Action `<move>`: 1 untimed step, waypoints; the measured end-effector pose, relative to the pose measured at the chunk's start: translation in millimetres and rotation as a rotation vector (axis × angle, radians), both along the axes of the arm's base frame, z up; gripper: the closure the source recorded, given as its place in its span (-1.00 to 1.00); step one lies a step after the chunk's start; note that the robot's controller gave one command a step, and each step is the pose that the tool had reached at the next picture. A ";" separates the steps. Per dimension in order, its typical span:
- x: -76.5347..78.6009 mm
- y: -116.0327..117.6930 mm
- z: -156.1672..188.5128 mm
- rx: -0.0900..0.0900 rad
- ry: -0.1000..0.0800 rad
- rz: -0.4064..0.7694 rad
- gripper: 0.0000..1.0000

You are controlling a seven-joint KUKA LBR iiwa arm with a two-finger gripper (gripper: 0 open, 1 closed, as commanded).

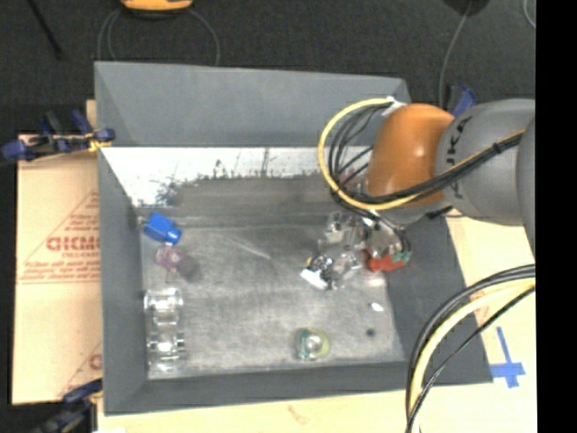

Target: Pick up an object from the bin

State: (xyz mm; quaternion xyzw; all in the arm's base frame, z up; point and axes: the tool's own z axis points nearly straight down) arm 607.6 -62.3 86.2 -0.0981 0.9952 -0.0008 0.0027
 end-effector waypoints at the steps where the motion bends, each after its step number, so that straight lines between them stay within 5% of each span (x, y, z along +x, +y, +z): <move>1: 16.1 -9.6 232.7 -0.003 -0.009 0.108 1.00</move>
Offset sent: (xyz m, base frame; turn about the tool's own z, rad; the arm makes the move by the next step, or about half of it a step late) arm 0.0138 -0.0080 0.2262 -0.1111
